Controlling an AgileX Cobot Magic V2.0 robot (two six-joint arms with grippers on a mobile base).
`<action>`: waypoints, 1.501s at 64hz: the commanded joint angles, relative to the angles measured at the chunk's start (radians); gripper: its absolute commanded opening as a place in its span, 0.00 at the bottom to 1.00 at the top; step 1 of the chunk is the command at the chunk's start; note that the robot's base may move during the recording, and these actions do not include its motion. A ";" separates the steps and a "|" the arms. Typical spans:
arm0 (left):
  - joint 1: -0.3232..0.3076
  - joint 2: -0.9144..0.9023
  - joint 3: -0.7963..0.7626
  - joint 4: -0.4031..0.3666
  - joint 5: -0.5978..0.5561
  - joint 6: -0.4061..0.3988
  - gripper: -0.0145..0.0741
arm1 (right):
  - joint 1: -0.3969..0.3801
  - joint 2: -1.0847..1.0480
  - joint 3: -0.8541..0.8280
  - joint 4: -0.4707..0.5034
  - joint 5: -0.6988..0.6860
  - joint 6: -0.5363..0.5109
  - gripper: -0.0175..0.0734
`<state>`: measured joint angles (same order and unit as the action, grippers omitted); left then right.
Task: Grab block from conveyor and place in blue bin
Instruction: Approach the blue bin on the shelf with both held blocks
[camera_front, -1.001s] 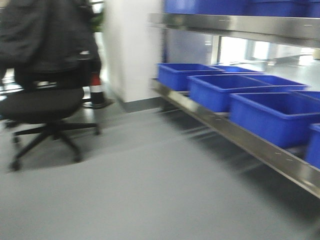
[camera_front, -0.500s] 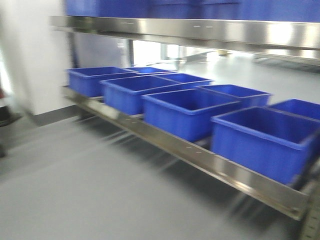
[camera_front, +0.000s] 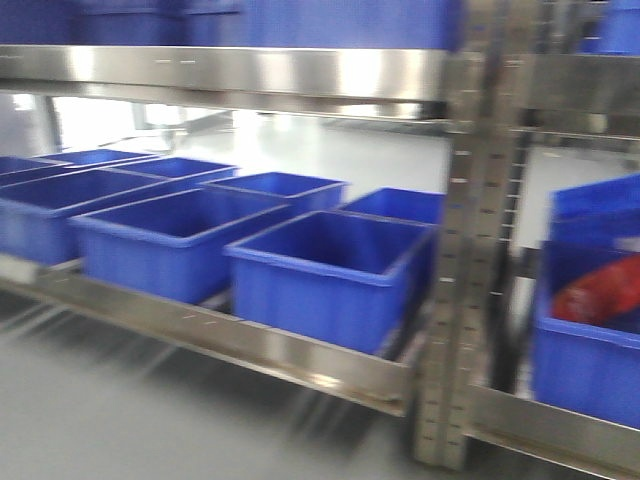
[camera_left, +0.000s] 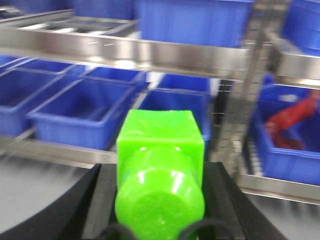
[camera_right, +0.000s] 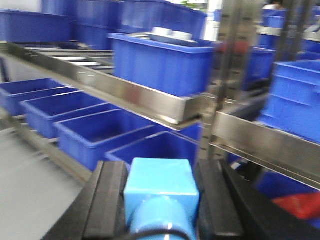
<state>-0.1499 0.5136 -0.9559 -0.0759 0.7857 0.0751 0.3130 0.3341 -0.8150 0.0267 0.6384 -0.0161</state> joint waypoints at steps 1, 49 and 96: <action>-0.007 -0.002 -0.001 -0.006 -0.018 -0.008 0.04 | -0.001 0.000 0.002 -0.009 -0.019 -0.002 0.01; -0.007 -0.001 -0.001 -0.004 -0.018 -0.008 0.04 | -0.001 0.000 0.002 -0.009 -0.019 -0.002 0.01; -0.007 -0.001 -0.001 -0.004 -0.018 -0.008 0.04 | -0.001 0.000 0.002 -0.009 -0.019 -0.002 0.01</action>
<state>-0.1499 0.5136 -0.9559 -0.0759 0.7857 0.0751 0.3130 0.3341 -0.8150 0.0267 0.6384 -0.0161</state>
